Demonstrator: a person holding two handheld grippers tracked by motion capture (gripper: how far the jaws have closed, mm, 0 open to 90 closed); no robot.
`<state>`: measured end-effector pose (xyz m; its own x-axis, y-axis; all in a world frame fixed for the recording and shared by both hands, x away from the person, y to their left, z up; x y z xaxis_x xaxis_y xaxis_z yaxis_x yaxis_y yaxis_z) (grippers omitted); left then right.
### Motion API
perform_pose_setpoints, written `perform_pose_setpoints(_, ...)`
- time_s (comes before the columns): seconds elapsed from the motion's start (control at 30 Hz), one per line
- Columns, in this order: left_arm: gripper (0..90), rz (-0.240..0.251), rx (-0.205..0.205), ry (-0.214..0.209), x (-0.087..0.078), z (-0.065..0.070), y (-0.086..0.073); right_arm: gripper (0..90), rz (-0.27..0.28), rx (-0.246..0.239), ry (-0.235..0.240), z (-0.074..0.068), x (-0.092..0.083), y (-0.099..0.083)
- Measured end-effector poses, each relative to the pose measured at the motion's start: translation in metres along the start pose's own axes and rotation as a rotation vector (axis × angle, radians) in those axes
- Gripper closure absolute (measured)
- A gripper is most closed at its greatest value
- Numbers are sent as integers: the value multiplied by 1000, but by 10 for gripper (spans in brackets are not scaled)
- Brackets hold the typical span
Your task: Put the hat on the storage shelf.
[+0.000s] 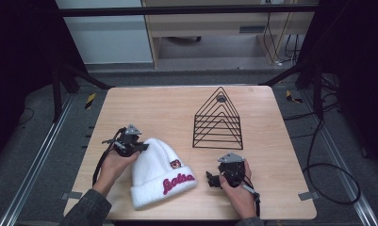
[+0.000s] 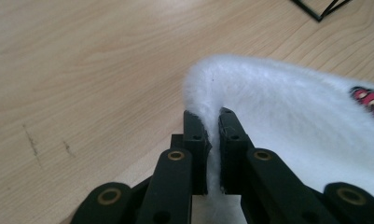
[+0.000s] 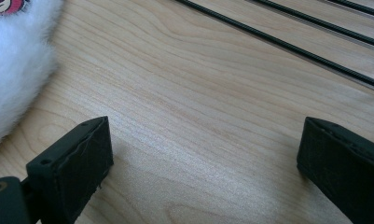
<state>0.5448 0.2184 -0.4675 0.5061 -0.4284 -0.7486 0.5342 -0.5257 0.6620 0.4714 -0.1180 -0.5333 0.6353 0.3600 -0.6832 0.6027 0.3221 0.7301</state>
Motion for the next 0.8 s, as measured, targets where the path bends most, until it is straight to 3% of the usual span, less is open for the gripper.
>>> perform_pose_setpoints(0.13, 842, 18, 34, 3, -10, 8, 8, 36, 0, 0, 0, 0, 0, 0)
perform_pose_setpoints(0.5, 843, 158, 166, 14, -55, 48, 48, 36, -1, 0, 0, 0, 0, 0)
perform_pose_setpoints(0.77, 845, 213, 251, 13, -89, 65, 76, 36, 0, 0, 0, 0, 0, 0)
perform_pose_setpoints(0.8, 844, 228, 247, 1, -93, 66, 80, 36, 0, 0, 0, 0, 0, 0)
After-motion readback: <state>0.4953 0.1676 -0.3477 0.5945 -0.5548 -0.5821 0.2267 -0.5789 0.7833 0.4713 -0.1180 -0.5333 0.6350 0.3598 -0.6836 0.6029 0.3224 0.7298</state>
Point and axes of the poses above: each handheld gripper's, and its own axes: x roughly forward along the jaws, y roughly out of its top, z roughly to its right, the point moved 3 cm from there along x, roughly forward along the jaws, and after that the axes turned 1 degree about x, right-handed, at the moved point
